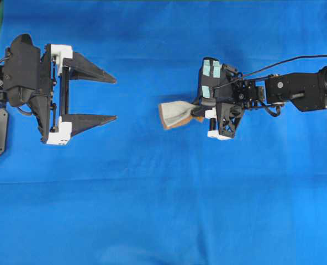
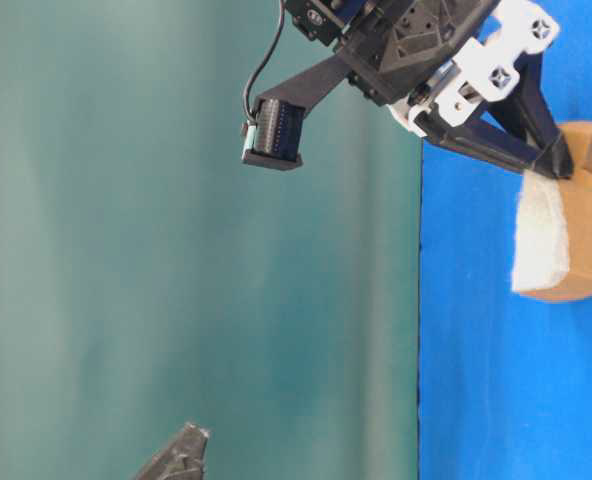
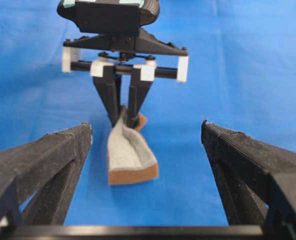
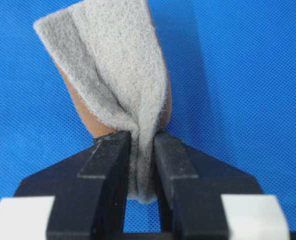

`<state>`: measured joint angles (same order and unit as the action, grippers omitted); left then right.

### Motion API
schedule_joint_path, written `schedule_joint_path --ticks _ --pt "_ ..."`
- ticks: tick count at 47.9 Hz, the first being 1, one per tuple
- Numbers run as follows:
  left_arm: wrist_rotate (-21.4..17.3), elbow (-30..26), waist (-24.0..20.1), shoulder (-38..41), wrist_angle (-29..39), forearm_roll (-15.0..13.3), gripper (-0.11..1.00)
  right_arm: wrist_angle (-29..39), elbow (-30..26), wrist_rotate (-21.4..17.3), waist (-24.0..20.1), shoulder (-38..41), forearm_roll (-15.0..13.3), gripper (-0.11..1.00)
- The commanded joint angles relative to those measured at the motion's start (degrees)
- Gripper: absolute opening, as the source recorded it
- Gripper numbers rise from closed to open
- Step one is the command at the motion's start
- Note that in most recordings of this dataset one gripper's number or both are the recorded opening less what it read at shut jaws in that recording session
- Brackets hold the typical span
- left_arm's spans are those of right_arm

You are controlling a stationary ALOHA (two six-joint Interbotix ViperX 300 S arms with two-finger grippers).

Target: Hand over the sponge with the left arm and wipe it with the right arm.

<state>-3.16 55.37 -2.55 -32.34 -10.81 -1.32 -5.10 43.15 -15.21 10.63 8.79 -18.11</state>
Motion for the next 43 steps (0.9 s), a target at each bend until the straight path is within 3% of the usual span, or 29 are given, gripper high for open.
schedule_joint_path --ticks 1,32,34,39,43 --pt "0.00 -0.62 -0.09 -0.18 -0.26 -0.09 0.88 -0.18 -0.26 0.18 0.88 -0.53 -0.18 0.21" --pt "-0.09 -0.62 -0.09 -0.18 0.09 -0.09 0.88 0.26 -0.79 -0.35 -1.49 -1.76 -0.18 0.21" --pt "-0.09 -0.53 -0.09 -0.18 0.09 -0.09 0.88 0.79 -0.79 -0.44 -1.49 -1.93 -0.09 0.28" --pt "-0.09 -0.53 -0.09 -0.18 0.18 -0.09 0.88 2.46 -0.97 -0.70 -1.49 -2.64 0.00 0.58" --pt "-0.09 -0.53 0.00 -0.26 0.18 0.00 0.88 3.87 -1.32 -0.88 -1.58 -3.52 0.26 0.72"
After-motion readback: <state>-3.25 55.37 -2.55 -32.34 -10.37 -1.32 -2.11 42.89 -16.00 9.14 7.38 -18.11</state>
